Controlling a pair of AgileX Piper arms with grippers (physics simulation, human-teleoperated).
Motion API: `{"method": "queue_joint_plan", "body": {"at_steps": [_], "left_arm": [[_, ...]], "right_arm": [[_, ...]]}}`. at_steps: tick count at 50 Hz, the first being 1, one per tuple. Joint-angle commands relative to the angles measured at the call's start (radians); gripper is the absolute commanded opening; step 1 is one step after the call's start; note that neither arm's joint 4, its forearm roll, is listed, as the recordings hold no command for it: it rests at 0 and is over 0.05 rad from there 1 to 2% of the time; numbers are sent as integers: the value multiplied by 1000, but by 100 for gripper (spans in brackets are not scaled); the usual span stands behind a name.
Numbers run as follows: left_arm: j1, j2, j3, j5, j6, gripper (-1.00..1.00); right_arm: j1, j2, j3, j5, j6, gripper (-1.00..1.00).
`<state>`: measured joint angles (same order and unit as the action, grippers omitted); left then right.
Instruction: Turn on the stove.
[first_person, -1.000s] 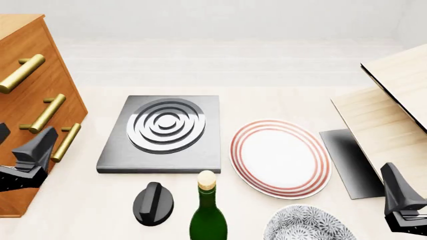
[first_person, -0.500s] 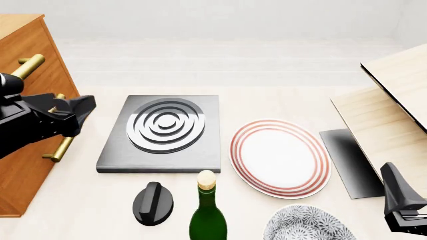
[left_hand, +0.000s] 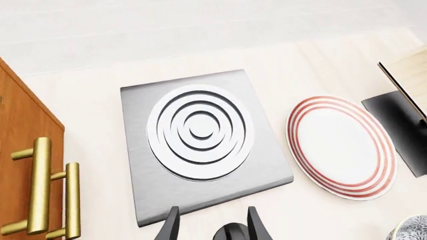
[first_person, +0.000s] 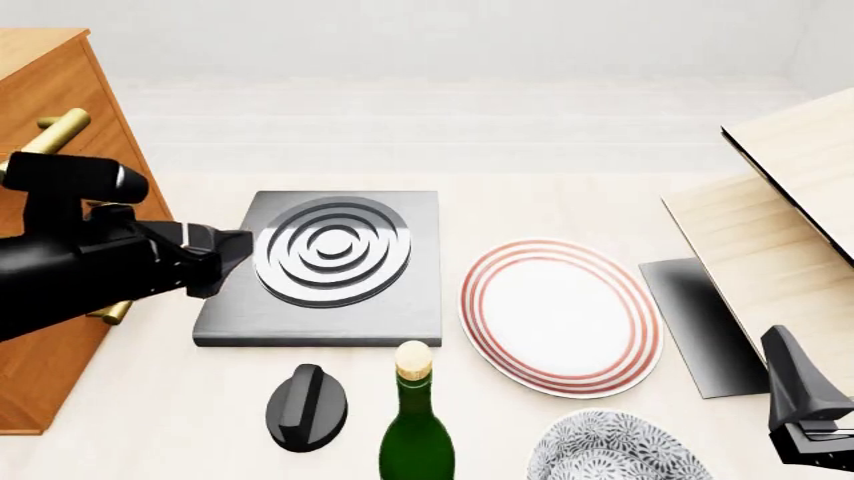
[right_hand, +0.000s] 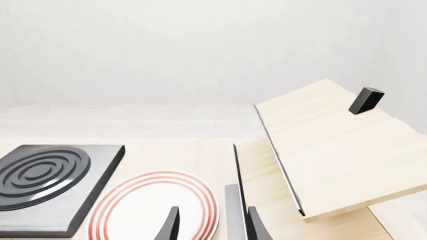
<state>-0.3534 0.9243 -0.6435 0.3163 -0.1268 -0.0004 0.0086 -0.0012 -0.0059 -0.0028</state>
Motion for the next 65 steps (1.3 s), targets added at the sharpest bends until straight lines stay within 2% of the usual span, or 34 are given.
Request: {"method": "queue_joint_plan", "body": {"at_steps": [1, 8, 14, 25, 27, 28, 37, 38, 65], "left_arm": [[-49, 42, -1, 34, 24, 100], [-81, 54, 15, 29, -8, 100], [-126, 53, 38, 35, -64, 100], [-155, 63, 58, 36, -91, 100], [-159, 73, 64, 33, -131, 100], [-166, 73, 63, 33, -117, 100], [-178, 85, 69, 24, -138, 100], [-175, 85, 69, 16, -115, 100], [-179, 195, 151, -131, -140, 100]], "right_arm": [[0, 0, 0, 0, 0, 100], [0, 0, 0, 1, 0, 100], [0, 1, 0, 0, 0, 100], [0, 1, -1, 0, 0, 100], [0, 0, -1, 0, -1, 100], [0, 0, -1, 0, 0, 100], [0, 1, -1, 0, -1, 100], [0, 0, -1, 1, -1, 100], [0, -1, -1, 2, -1, 100]]}}
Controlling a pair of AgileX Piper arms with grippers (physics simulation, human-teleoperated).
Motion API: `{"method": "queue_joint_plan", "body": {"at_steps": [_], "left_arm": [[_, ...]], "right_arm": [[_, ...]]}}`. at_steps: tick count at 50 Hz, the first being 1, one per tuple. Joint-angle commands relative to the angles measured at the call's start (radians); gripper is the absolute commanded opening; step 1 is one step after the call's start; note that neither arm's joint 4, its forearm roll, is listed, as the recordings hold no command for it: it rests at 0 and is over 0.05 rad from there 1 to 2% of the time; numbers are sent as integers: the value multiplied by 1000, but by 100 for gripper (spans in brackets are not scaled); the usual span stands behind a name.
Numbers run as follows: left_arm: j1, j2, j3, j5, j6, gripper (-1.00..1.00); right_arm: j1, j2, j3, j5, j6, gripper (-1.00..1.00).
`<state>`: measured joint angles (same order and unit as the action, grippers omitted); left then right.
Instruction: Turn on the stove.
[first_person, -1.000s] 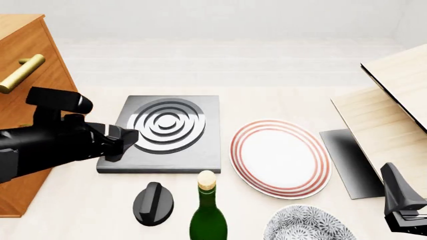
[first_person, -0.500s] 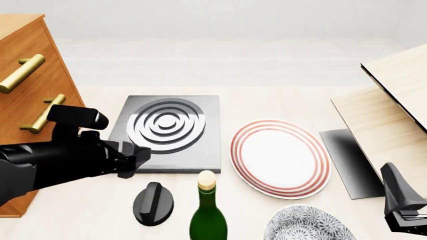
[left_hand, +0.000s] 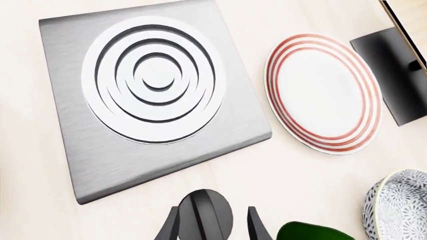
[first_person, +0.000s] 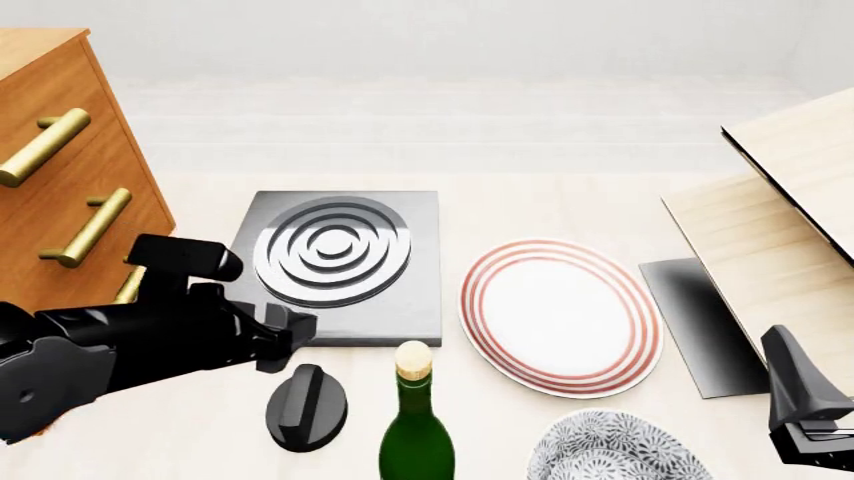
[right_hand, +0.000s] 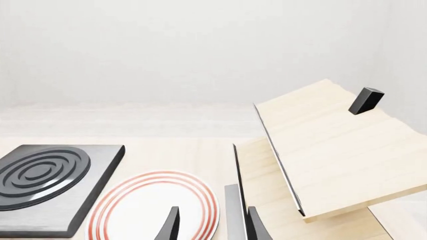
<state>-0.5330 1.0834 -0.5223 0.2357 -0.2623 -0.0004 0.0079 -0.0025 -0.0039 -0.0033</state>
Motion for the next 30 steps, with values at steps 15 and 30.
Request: {"method": "queue_joint_plan", "body": {"at_steps": [15, 30], "left_arm": [[17, 62, 63, -100, 0, 100], [8, 128, 72, -162, -7, 100]], "right_arm": [[0, 0, 0, 0, 0, 100], [0, 0, 0, 0, 0, 100]]}}
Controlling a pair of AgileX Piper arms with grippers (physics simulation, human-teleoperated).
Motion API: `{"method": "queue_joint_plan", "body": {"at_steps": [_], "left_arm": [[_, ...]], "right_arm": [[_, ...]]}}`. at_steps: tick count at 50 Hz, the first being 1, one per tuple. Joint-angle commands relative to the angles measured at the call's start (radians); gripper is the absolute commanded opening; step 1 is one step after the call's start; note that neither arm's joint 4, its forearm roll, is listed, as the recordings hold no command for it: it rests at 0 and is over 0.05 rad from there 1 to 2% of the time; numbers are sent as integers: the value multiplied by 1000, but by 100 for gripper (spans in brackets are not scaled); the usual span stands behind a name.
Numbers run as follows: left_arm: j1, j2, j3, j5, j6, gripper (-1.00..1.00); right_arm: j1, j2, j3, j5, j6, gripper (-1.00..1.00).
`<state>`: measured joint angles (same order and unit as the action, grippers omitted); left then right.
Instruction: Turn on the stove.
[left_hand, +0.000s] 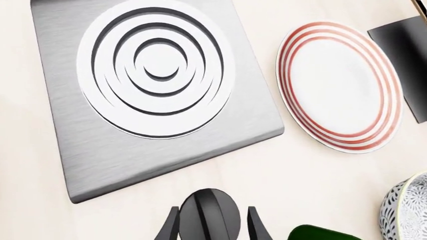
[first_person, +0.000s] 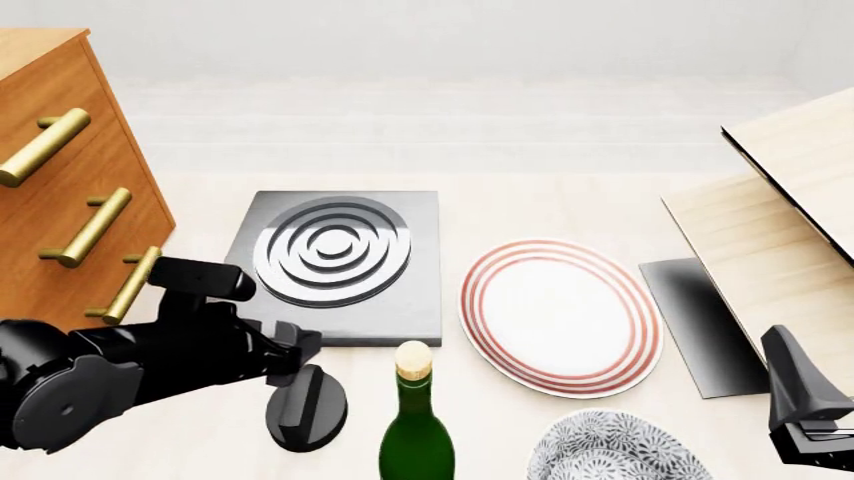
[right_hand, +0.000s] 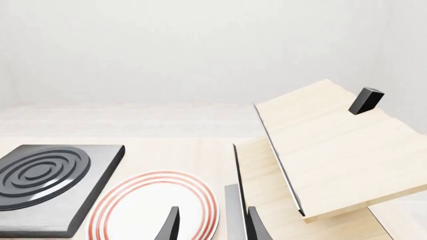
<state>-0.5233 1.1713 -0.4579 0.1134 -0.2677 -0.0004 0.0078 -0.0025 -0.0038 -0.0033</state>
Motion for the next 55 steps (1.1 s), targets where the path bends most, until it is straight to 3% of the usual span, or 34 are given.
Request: {"method": "queue_joint_plan", "body": {"at_steps": [1, 32, 55], "left_arm": [[-1, 45, 5, -41, -3, 100], [-9, 163, 21, -142, -24, 100], [19, 236, 31, -210, 6, 100]], "right_arm": [[0, 0, 0, 0, 0, 100], [0, 0, 0, 0, 0, 100], [0, 0, 0, 0, 0, 100]]}}
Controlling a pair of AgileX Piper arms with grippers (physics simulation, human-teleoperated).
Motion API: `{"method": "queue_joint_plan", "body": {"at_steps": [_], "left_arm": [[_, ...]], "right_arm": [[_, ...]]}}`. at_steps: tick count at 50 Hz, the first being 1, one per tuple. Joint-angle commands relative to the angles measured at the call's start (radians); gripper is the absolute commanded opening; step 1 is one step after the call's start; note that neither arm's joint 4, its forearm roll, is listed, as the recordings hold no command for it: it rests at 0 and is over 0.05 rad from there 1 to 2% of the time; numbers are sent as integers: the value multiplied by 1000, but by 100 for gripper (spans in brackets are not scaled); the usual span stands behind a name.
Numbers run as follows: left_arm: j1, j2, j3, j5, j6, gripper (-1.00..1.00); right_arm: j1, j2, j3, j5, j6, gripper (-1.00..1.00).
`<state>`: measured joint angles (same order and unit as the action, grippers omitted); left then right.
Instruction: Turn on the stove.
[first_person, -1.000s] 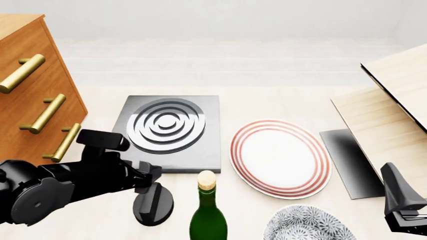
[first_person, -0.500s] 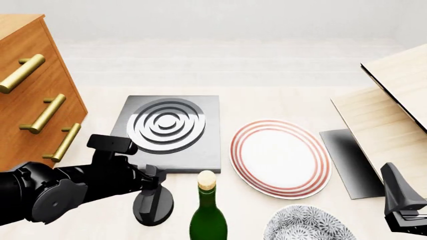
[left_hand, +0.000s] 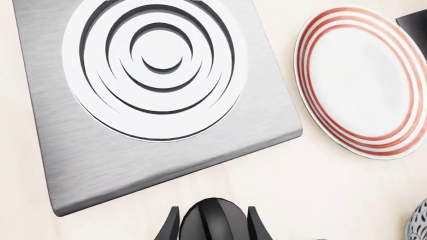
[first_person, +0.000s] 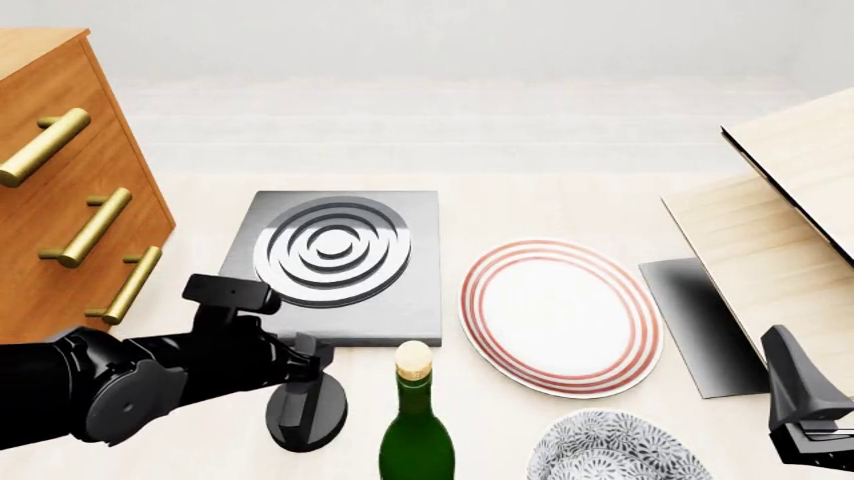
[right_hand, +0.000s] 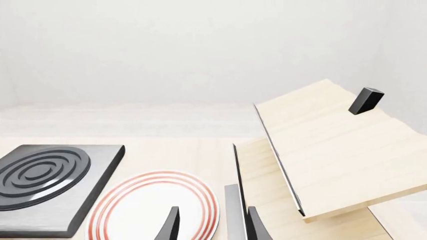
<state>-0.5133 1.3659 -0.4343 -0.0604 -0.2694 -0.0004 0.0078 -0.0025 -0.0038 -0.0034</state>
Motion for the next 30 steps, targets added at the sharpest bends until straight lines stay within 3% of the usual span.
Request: {"method": "queue_joint_plan", "body": {"at_steps": [1, 30], "left_arm": [[9, 46, 8, -39, 4, 100], [-12, 121, 33, -113, -49, 100]], "right_arm": [[0, 0, 0, 0, 0, 100], [0, 0, 0, 0, 0, 100]]}}
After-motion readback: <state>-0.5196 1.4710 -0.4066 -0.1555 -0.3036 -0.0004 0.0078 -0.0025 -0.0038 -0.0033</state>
